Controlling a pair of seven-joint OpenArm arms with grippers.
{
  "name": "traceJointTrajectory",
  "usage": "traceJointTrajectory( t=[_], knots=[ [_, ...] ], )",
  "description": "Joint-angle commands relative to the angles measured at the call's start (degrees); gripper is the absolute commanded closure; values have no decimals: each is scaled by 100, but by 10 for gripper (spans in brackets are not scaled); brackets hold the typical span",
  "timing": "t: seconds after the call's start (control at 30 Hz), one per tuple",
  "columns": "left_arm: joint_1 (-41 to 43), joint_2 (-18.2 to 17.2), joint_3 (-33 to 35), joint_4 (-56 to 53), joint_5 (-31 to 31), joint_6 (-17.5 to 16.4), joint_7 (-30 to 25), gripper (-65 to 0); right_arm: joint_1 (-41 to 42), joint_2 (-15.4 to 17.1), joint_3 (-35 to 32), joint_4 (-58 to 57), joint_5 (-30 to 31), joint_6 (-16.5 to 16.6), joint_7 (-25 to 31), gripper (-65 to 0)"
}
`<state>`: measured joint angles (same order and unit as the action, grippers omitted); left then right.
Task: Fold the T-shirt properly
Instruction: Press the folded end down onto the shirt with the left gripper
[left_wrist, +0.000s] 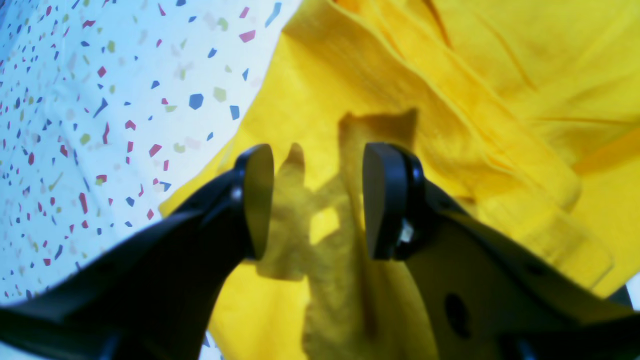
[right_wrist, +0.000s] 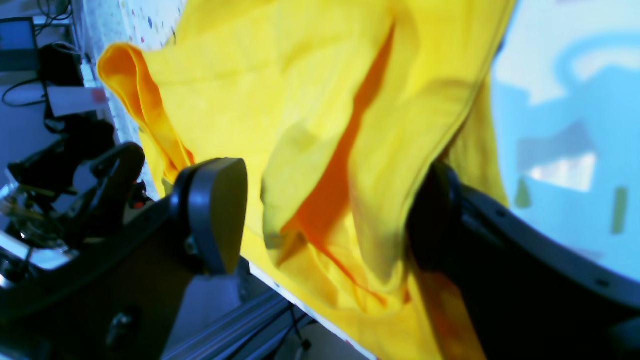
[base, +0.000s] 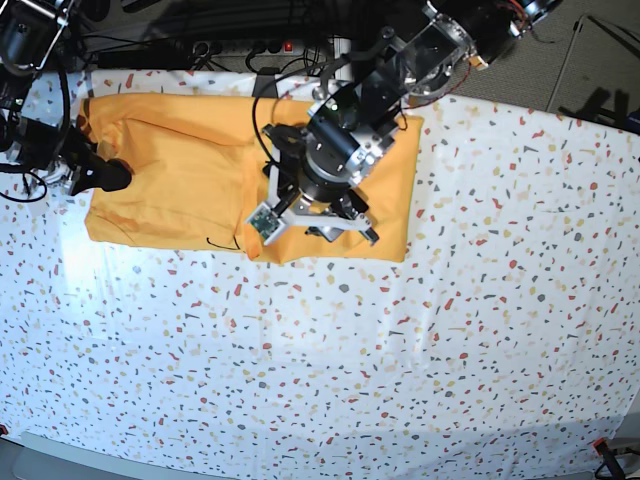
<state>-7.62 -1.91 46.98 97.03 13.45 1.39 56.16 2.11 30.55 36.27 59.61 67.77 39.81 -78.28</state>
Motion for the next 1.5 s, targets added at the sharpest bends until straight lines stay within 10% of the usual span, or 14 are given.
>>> traceJointTrajectory(
  t=[0.0,0.27,0.73,0.87,1.0,1.47],
  knots=[
    [-81,59,-4,116,39,35,-90,-275,116,245,28,74,136,19,28,-470],
    [-81,61,-4,116,39,35,-90,-275,136,372,28,72,-931,19,625,-470],
    [-81,59,-4,116,39,35,-70,-275,136,-116,4,72,-105,19,-85,-466],
    [-76,42,-4,116,0,35,-15,-275,133,-107,4,72,-249,19,-109,-340],
    [-76,-96,-4,114,-487,35,-79,-275,138,-103,7,72,-304,19,122,-17],
    [-90,-490,-4,-1021,-1128,28,-1537,-275,809,-116,7,74,-258,19,297,0]
  ],
)
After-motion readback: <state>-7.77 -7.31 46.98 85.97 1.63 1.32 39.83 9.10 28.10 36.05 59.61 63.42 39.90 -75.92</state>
